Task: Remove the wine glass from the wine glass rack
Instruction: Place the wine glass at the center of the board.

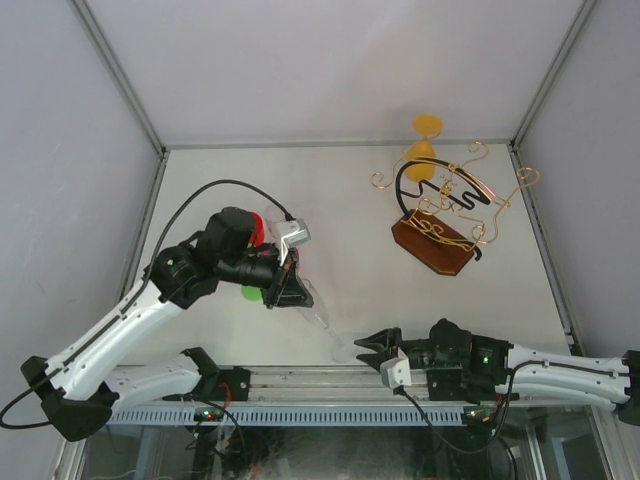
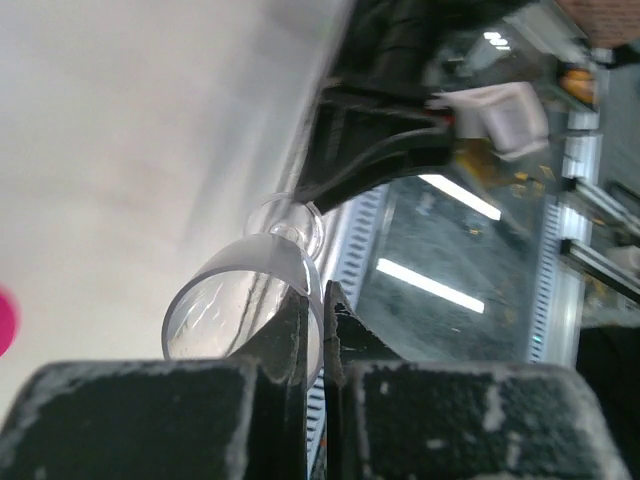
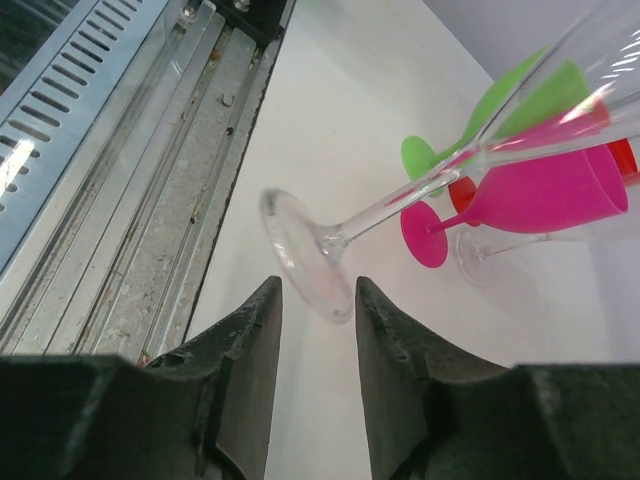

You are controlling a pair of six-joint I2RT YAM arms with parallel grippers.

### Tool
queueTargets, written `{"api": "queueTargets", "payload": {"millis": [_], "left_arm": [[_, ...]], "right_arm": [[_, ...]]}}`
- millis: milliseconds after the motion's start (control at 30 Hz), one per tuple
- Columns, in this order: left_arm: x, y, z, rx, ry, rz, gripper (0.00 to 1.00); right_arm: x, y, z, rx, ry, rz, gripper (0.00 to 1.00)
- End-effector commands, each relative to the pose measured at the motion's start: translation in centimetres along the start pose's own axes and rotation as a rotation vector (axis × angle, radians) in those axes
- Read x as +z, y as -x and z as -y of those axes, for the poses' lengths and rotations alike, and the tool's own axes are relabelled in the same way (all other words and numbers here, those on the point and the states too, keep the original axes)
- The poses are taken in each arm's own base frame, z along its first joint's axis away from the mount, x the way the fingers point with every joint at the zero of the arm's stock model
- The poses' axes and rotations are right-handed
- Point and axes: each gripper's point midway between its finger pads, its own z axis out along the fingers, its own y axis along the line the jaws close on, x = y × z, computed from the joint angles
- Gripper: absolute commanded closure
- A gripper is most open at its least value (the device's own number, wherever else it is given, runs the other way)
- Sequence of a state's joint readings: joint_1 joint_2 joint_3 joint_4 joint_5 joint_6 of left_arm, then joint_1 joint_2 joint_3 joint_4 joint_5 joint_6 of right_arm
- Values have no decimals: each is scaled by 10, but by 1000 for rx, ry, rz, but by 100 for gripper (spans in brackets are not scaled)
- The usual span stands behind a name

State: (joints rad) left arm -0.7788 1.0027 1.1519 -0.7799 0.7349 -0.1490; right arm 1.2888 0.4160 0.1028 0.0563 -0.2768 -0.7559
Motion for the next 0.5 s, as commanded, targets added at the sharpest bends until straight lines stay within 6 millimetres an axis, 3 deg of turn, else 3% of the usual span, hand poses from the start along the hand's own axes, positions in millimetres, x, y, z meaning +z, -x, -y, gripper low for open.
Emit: {"api": "queueTargets", "payload": {"millis": [0, 33, 100, 267, 467], "left_arm": [[-35, 12, -44, -51, 400, 72, 100], [-43, 13, -46, -55, 443, 90, 100], [-51, 15, -36, -30, 425, 125, 100], [-56, -10, -36, -34, 431, 84, 100], [-75, -38, -72, -171, 723, 88, 100]], "right_arm": [[-2, 26, 30, 12, -100, 68, 60], [-3, 25, 30, 19, -104, 59, 47], [-4, 24, 31, 20, -106, 56, 40], [-5, 32, 35, 18, -122, 89, 37], [-8, 31, 45, 29, -179, 77, 36]]}}
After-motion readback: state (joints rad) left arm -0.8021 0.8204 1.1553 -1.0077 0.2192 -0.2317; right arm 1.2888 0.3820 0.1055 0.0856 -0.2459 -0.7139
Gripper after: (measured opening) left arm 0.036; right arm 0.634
